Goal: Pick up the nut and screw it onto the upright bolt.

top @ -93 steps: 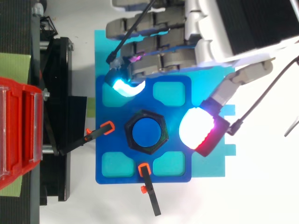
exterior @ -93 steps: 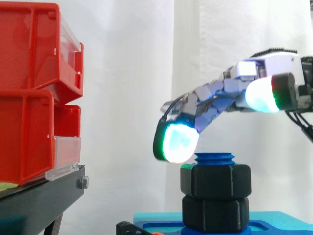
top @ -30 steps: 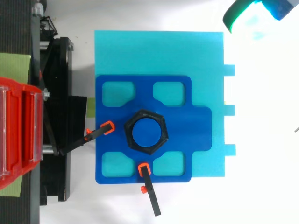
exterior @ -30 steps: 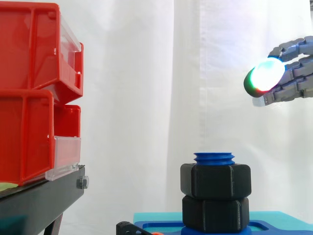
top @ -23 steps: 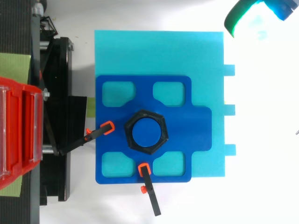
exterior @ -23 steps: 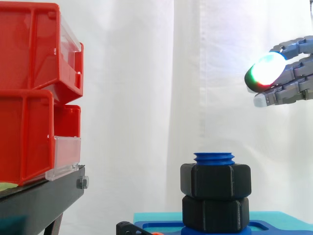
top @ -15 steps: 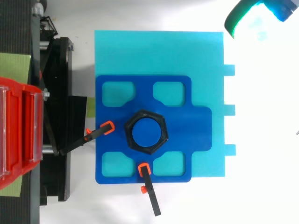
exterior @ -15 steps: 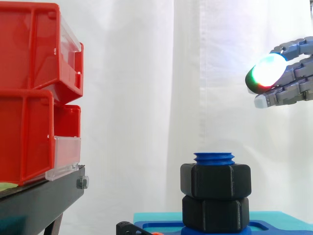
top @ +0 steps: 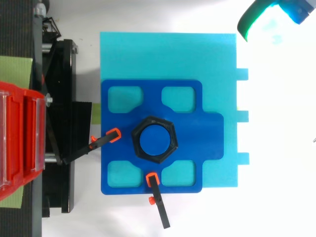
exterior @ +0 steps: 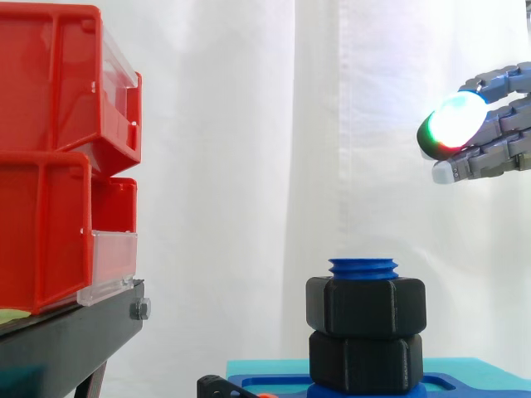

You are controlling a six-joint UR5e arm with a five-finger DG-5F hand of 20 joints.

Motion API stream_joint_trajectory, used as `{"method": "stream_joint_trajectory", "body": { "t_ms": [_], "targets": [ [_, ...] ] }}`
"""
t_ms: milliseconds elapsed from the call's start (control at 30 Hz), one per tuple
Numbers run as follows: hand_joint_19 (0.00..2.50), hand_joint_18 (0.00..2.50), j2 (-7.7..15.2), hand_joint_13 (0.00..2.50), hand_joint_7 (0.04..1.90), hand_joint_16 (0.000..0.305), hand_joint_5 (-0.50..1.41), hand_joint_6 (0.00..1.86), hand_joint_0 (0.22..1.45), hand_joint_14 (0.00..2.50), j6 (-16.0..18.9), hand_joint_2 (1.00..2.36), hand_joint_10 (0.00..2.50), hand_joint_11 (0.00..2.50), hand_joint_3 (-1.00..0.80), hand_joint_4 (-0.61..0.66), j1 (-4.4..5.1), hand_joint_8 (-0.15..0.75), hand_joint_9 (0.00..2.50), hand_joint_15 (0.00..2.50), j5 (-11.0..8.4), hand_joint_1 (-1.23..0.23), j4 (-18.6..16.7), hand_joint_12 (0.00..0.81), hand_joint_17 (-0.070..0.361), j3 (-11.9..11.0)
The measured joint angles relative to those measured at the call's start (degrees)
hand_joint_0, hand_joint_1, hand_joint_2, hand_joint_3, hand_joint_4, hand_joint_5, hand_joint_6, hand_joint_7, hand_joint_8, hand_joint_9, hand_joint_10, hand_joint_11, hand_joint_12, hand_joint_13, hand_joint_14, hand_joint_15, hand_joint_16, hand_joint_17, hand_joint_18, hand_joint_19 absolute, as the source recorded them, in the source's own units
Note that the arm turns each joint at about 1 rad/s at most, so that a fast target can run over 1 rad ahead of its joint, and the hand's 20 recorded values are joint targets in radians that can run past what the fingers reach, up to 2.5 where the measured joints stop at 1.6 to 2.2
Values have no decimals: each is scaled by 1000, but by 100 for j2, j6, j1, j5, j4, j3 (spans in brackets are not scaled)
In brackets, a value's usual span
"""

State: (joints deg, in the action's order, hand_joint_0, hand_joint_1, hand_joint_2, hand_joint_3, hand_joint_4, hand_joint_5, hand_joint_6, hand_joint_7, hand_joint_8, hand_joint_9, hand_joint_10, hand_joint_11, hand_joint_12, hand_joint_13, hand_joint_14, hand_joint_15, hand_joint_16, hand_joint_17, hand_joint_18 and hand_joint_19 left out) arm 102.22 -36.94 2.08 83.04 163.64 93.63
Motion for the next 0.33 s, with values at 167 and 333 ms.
{"method": "stream_joint_trajectory", "body": {
  "t_ms": [167,333],
  "targets": [
    [0,0,0,0,752,53,-255,502,459,0,11,1000,0,0,-500,94,2,174,0,0,2,-324,27,344,120,-1],
    [0,0,0,0,761,53,-256,502,460,0,120,1000,0,0,-500,93,-13,173,0,0,7,-324,47,343,120,-2]
  ]
}}
